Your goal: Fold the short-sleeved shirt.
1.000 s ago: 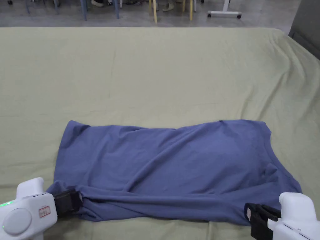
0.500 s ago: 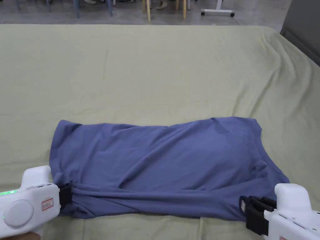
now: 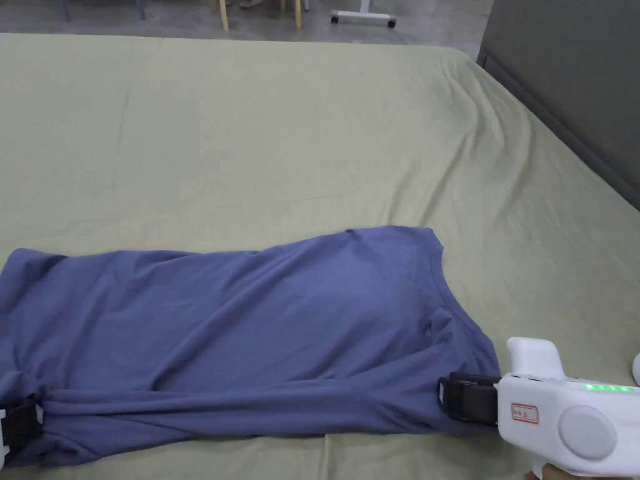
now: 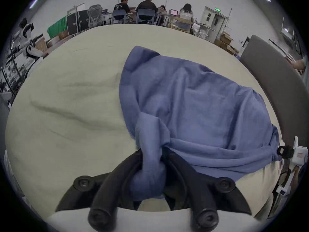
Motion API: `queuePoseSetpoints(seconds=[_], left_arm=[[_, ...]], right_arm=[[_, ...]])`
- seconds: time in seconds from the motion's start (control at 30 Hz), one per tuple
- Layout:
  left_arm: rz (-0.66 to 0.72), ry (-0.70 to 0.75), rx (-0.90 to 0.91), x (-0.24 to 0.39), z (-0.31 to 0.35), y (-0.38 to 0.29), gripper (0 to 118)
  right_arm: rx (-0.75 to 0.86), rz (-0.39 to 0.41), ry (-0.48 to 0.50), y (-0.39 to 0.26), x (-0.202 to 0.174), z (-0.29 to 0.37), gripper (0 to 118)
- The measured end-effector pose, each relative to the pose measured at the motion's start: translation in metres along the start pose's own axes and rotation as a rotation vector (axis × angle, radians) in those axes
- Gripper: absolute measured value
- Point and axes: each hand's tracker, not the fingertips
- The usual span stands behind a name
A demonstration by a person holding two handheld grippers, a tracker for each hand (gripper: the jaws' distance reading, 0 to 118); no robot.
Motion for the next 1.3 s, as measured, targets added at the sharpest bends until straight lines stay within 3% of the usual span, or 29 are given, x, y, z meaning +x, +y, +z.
queuePoseSetpoints(seconds=[0.07, 0.13, 0.17, 0.2, 0.23, 0.33, 0.4, 0.47, 0.6, 1.0, 1.3], left_arm=[[-0.006, 0.006, 0.006, 0.003, 0.000, -0.001, 12], [-0.016, 0.015, 0.008, 0.004, 0.001, -0.001, 12], [-0.019, 0.021, 0.008, 0.006, 0.001, -0.001, 12], [-0.024, 0.028, 0.009, 0.008, 0.002, -0.001, 12], [-0.024, 0.032, 0.011, 0.008, 0.002, -0.001, 12], [-0.020, 0.047, 0.021, 0.012, 0.004, -0.002, 12], [-0.026, 0.047, 0.029, 0.012, 0.008, -0.004, 12], [-0.018, 0.035, 0.027, 0.011, 0.015, -0.002, 12], [0.000, 0.003, 0.055, 0.004, 0.041, -0.002, 12], [0.030, -0.030, 0.088, -0.009, 0.110, -0.043, 12], [0.044, -0.018, 0.046, -0.014, 0.145, -0.104, 12]], right_arm=[[-0.020, 0.005, 0.012, 0.002, -0.003, -0.013, 117], [-0.042, 0.026, 0.003, 0.002, -0.013, -0.020, 110], [-0.045, 0.063, -0.070, 0.002, -0.020, -0.019, 107], [-0.014, 0.080, -0.054, 0.000, -0.024, -0.016, 99], [-0.002, 0.087, -0.038, 0.000, -0.026, -0.012, 87], [0.019, 0.108, -0.035, 0.000, -0.025, -0.001, 11], [0.027, 0.066, 0.065, 0.001, -0.020, 0.002, 10], [0.001, -0.012, 0.068, 0.002, -0.015, 0.006, 10], [0.037, 0.032, 0.063, 0.001, -0.012, 0.026, 10], [0.090, -0.003, 0.096, -0.026, 0.004, 0.097, 10], [0.045, 0.034, 0.076, -0.081, 0.010, 0.123, 10]])
